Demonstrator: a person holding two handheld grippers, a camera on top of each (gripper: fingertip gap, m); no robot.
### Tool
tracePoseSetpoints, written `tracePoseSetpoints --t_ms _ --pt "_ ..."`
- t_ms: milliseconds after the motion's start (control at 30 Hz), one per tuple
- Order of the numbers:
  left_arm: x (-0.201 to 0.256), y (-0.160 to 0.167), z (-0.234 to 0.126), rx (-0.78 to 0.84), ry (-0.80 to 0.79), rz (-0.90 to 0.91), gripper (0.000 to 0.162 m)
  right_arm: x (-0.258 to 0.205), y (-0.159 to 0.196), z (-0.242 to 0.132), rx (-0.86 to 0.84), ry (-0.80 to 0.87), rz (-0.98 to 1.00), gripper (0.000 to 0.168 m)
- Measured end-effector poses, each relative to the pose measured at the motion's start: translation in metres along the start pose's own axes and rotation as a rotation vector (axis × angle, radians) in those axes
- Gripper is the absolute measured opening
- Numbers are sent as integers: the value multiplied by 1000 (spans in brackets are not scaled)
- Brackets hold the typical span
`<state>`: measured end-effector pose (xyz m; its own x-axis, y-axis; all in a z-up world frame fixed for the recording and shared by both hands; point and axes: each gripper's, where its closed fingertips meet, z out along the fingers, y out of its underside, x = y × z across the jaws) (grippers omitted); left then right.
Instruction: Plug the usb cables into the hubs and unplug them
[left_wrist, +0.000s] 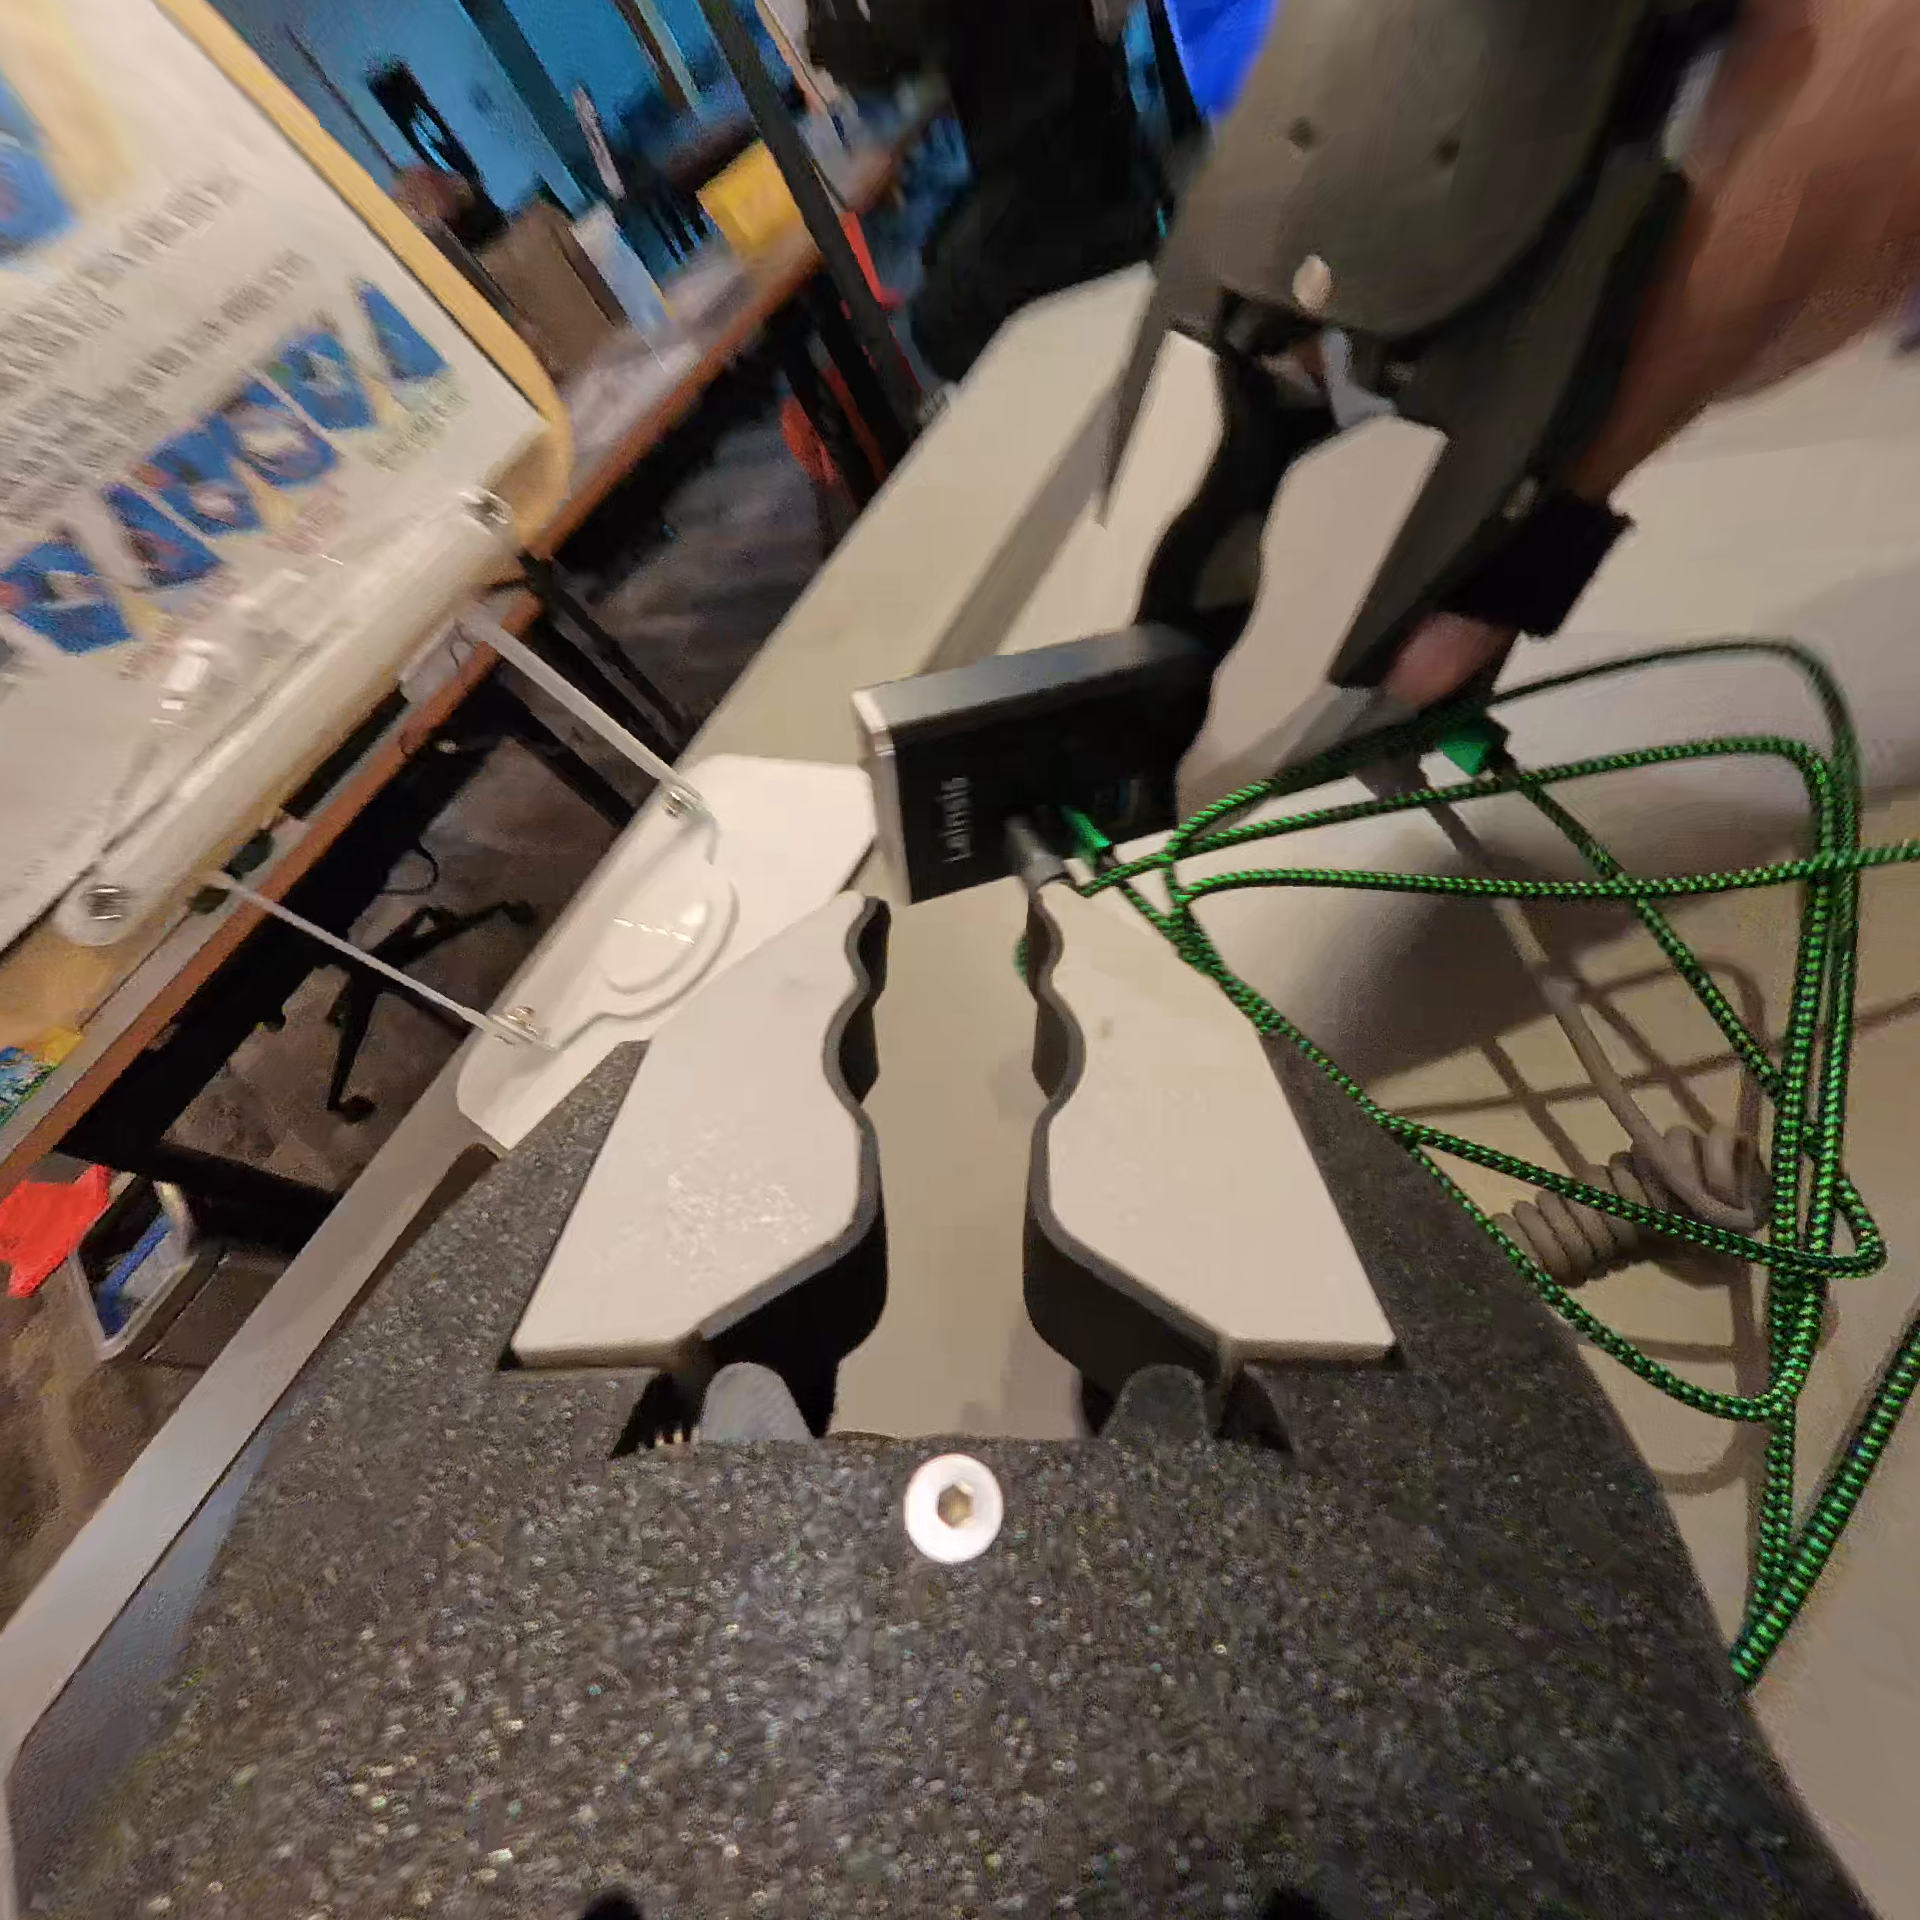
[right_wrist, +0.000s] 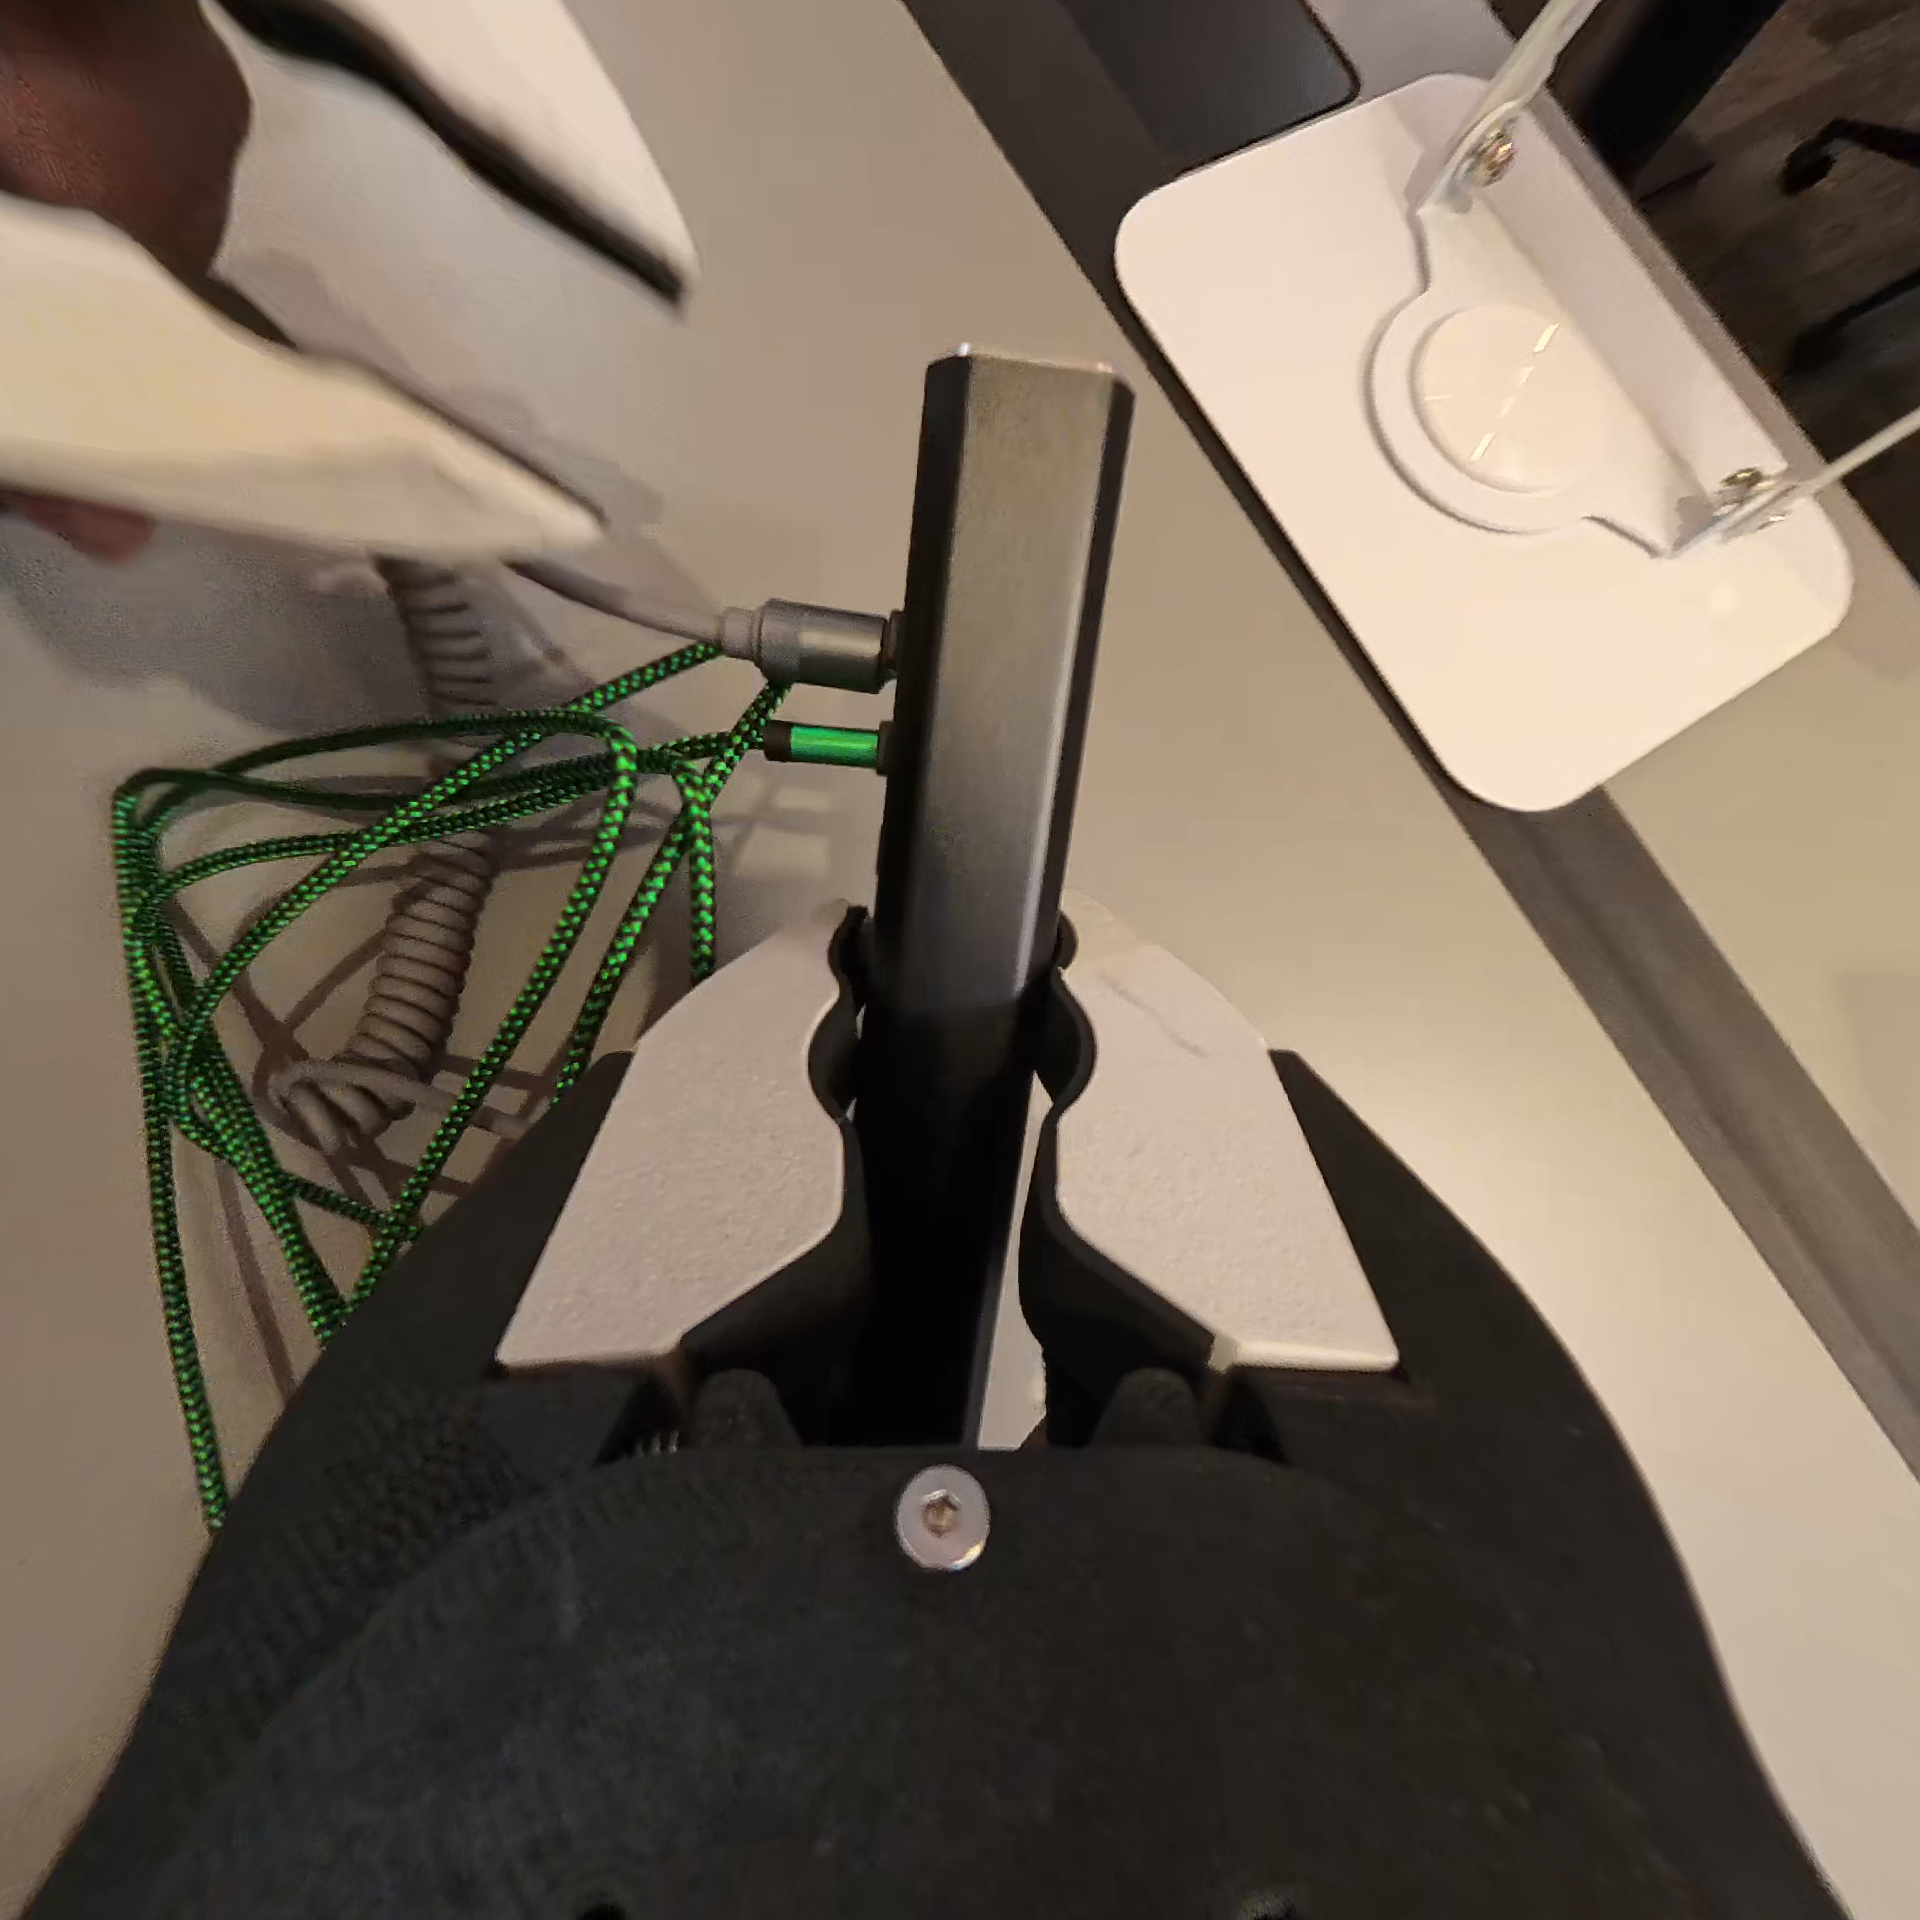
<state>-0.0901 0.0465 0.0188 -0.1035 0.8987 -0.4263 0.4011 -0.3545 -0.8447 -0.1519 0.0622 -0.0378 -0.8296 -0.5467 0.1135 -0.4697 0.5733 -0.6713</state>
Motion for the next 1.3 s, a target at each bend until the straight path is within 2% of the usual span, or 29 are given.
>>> tracePoseSetpoints --t_ms 100,300,433,533,667,833,933,1000,1067,1167,1300 --pt "-20 -9 -19 136 -13 -131 25 6 -1 -25 33 33 12 29" --pt "-30 51 -19 73 2 -320 20 25 -9 -106 122 144 50 29" --pt "-27 60 -14 94 39 -433 18 55 -9 -173 160 244 86 29" --pt "-22 65 -10 73 45 -423 17 85 -1 -227 183 332 85 30" --pt "-18 70 -8 37 38 -381 16 136 31 -296 176 457 65 30" --pt "-17 72 -7 27 40 -375 16 208 88 -376 164 627 67 29" --pt "-15 72 -6 17 40 -358 16 244 127 -411 154 742 68 30" --pt "-11 73 -4 -1 38 -327 15 254 150 -414 144 749 64 30" --pt "-6 75 -1 -31 39 -281 15 256 170 -399 91 725 25 30" --pt "5 80 5 -87 44 -193 15 258 193 -361 -17 686 -63 30" --pt "14 85 9 -136 48 -108 15 245 201 -302 -45 561 -247 30"
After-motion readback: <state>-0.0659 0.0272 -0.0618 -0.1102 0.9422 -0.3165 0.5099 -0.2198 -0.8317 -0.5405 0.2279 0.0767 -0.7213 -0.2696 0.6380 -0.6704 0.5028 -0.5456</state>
